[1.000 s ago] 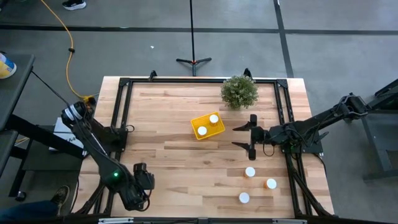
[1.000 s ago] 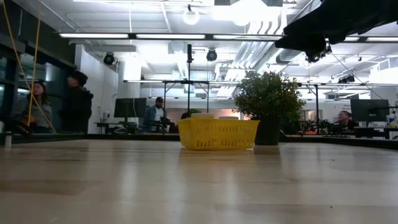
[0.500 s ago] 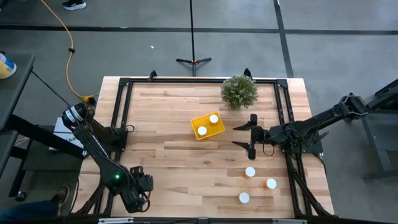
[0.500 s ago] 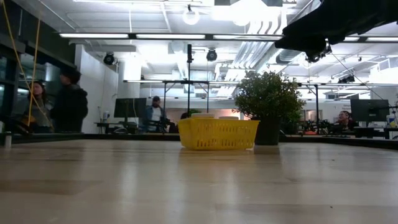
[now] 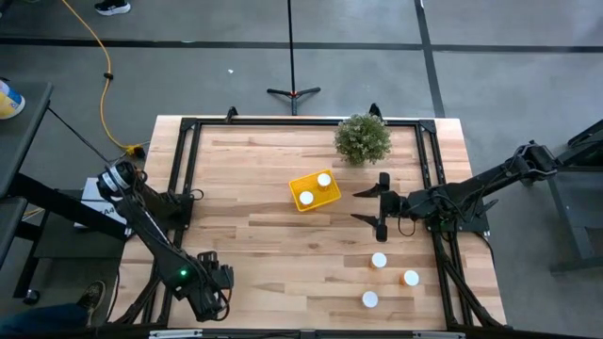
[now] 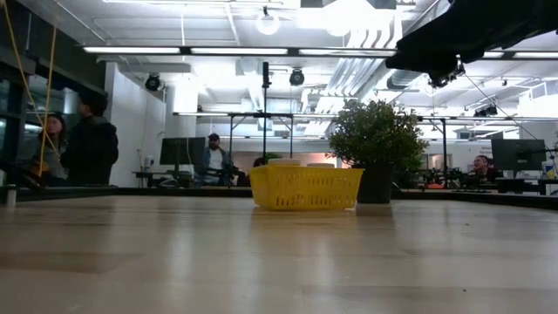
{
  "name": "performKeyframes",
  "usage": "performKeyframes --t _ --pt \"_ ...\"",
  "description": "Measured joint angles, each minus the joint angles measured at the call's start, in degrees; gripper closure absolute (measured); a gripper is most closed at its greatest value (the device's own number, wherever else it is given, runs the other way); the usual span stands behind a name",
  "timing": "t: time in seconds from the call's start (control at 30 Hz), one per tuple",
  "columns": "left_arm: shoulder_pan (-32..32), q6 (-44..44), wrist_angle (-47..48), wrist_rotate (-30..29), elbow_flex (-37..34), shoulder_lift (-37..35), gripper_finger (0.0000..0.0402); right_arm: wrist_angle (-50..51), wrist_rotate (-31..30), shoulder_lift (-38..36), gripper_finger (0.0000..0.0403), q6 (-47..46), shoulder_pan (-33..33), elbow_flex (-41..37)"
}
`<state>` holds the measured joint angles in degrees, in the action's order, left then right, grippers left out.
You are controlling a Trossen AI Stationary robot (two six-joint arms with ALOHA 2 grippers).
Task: Pick and place pill bottles into a basket
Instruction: Put the orange pill bottle into the yellow bin
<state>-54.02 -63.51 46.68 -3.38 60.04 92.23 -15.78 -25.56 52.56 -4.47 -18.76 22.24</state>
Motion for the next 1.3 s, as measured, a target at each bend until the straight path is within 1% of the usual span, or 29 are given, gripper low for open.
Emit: performKeyframes --t 0.33,0.57,0.77,1.03,1.13,1.3 --pt "0.0 0.3 -0.2 0.3 0.0 3.0 0.0034 0.1 0.0 0.0 0.0135 0.0 0.0 0.0" --pt "0.0 0.2 0.0 2.4 0.0 4.5 0.0034 0.1 0.0 0.0 0.0135 0.0 0.0 0.0" --pt "0.0 0.2 0.2 0.0 0.0 4.5 0.0034 0.1 0.0 0.0 0.0135 0.0 0.0 0.0" --pt "0.0 0.7 0.0 -0.1 0.0 4.5 0.0036 0.2 0.0 0.0 0.0135 0.0 0.0 0.0" --pt "0.0 1.0 0.0 -0.1 0.0 4.5 0.0047 0.3 0.0 0.0 0.0135 0.0 0.0 0.0" --pt "0.0 2.0 0.0 -0.1 0.0 4.5 0.0091 0.3 0.0 0.0 0.0135 0.0 0.0 0.0"
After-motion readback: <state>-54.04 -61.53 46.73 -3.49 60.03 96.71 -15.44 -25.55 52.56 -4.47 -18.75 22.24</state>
